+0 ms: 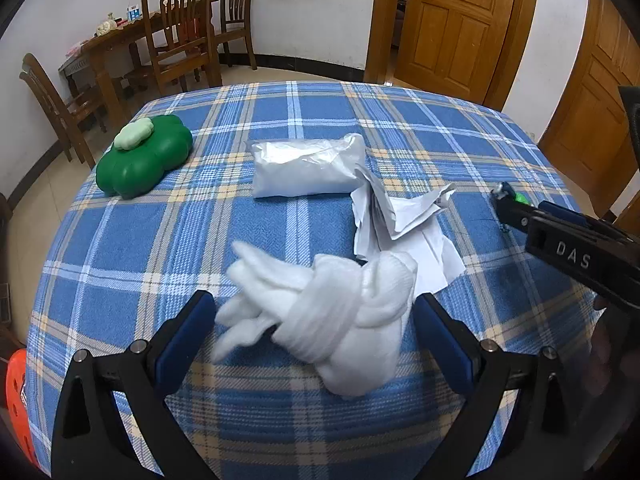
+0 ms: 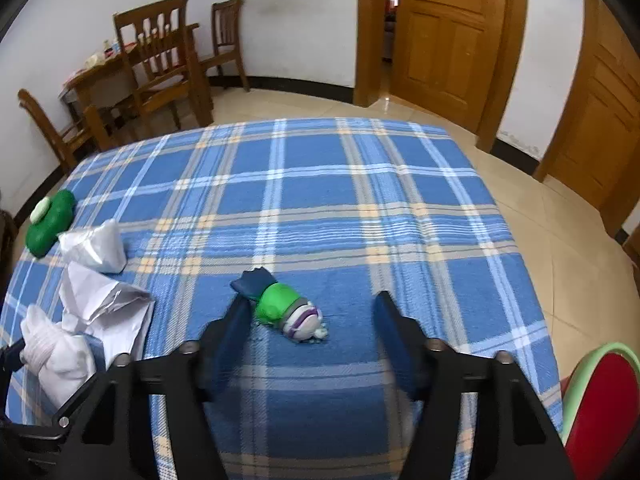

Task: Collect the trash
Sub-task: 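Grasp the green toy figure with the right gripper while the left grasps the white sock, then carry the green toy and white sock over the red bucket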

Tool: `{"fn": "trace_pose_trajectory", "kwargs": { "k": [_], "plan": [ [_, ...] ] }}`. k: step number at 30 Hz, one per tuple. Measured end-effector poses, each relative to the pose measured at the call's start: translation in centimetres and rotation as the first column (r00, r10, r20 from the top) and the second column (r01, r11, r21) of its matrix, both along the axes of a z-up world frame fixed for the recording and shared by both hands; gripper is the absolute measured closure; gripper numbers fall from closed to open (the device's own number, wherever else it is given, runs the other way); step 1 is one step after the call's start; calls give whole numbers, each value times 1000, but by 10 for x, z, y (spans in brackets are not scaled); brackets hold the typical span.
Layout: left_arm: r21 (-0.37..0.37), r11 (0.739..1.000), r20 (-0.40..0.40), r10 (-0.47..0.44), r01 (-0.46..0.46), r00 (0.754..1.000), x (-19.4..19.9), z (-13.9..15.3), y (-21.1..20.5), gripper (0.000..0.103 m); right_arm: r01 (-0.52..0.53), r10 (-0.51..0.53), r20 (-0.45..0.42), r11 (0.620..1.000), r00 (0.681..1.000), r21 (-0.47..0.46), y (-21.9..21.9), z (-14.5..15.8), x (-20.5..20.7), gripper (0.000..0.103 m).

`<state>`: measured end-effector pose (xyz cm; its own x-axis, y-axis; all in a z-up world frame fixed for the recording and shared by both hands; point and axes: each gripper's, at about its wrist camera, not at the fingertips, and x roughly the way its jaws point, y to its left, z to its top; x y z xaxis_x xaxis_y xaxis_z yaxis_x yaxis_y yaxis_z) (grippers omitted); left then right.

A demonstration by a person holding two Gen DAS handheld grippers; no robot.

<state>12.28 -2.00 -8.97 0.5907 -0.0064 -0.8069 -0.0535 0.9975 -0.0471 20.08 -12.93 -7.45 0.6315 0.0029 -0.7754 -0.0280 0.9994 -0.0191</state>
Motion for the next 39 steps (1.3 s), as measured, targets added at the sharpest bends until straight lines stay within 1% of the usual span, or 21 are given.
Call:
{"fn": "trace_pose_trajectory", "kwargs": {
  "k": [2,4,6,7,8,10,12,14,16,21,29,33,39],
  "plan": [
    [-5,1000,3,3,-3,1000,0,0,1,6,13,-13,5,1000,1000,0,-3,0,-1,63],
    [-7,1000,13,18,-18,1000,-1,2,3,12,13,-13,8,1000,1000,3,-5,1,-2,69],
    [-24,999,28,35,-34,999,-5,4,8,18,12,-12,8,1000,1000,4,-6,1,-3,69],
    [-31,999,32,40,-39,999,-6,4,10,23,12,-12,9,1000,1000,6,-7,1,-3,70],
    [-34,998,38,49,-47,998,-8,5,12,27,12,-12,9,1000,1000,11,-8,1,-4,70],
    [-38,998,48,55,-54,997,-10,6,14,41,15,-15,11,1000,1000,25,-11,1,-7,70],
    [-48,997,53,56,-54,997,-12,7,16,48,21,-21,14,999,1000,42,-14,2,-12,70],
    [-56,997,57,54,-51,997,-14,8,17,51,25,-26,14,998,1000,59,-18,3,-19,70],
    [-68,997,58,48,-44,997,-15,8,17,57,31,-32,5,995,999,91,-25,4,-26,70],
    [-103,994,53,23,-18,998,-20,11,13,60,60,-62,16,990,998,130,-43,12,-47,70],
    [-134,990,89,-29,41,996,-33,30,-5,60,114,-124,50,979,991,171,-75,26,-91,70],
    [-135,988,104,-61,75,993,-39,39,-18,60,160,-174,58,968,983,193,-96,30,-114,70],
    [-136,981,116,-123,138,986,-44,51,-44,60,242,-264,73,944,962,225,-131,37,-145,70]
  ]
}}
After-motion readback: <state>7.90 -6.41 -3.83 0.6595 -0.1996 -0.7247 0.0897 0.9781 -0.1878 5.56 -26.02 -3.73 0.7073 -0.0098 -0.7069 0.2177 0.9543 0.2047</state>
